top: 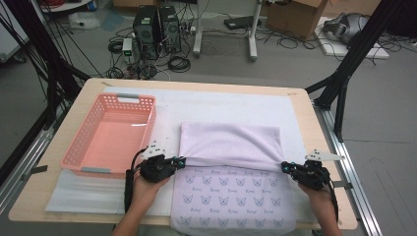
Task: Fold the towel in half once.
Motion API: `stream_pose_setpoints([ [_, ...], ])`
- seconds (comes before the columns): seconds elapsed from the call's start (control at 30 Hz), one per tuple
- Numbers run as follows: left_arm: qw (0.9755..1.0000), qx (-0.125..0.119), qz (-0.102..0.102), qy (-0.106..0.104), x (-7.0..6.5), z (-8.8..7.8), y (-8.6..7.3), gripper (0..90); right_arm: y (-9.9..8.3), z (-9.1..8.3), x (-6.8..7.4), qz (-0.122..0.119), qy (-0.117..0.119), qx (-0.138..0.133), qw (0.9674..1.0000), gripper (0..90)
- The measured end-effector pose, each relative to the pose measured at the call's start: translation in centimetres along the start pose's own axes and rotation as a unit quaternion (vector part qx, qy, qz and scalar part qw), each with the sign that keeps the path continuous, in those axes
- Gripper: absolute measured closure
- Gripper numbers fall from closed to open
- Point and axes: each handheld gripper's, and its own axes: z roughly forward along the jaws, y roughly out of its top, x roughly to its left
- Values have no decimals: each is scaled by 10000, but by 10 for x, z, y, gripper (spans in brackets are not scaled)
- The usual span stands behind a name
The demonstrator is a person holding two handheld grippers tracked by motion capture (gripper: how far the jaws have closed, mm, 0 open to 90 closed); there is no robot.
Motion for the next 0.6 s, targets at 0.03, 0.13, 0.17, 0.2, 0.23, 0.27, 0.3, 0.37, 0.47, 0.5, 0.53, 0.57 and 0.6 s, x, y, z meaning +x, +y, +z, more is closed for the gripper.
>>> stream_pose_setpoints([
  [0.03, 10000, -26, 8, -20, -2, -2, -2, 858, -1, -2, 3, -10, 12, -29, 10000, 845],
  [0.13, 10000, -35, 56, -60, -8, -8, -10, 858, -6, -10, 10, -53, 8, -84, 10000, 845],
  [0.17, 9999, -36, 83, -84, -10, -10, -12, 858, -8, -14, 12, -45, 23, -86, 10000, 845],
  [0.2, 9999, -41, 97, -99, -13, -11, -15, 858, -11, -17, 13, -63, 25, -81, 9999, 845],
  [0.23, 9999, -41, 123, -107, -15, -13, -17, 858, -13, -19, 15, -72, 29, -81, 9999, 845],
  [0.27, 9998, -27, 142, -120, -17, -14, -20, 858, -16, -23, 17, -79, 45, -69, 9999, 845],
  [0.3, 9998, -19, 168, -124, -19, -15, -22, 858, -18, -26, 19, -78, 49, -96, 9999, 845],
  [0.37, 9998, -32, 190, -100, -23, -19, -25, 857, -22, -31, 23, -80, 92, -126, 9998, 845],
  [0.47, 9997, -83, 204, -102, -27, -25, -26, 856, -28, -37, 29, -123, 118, -91, 9998, 844],
  [0.5, 9997, -82, 213, -109, -28, -27, -27, 856, -29, -38, 30, -121, 132, -95, 9998, 844],
  [0.53, 9997, -112, 193, -123, -30, -29, -28, 856, -31, -40, 31, -121, 138, -93, 9998, 844],
  [0.57, 9996, -121, 192, -153, -31, -32, -28, 856, -32, -42, 33, -108, 140, -89, 9998, 844],
  [0.6, 9996, -126, 192, -180, -33, -34, -29, 857, -33, -43, 33, -101, 152, -128, 9998, 844],
])
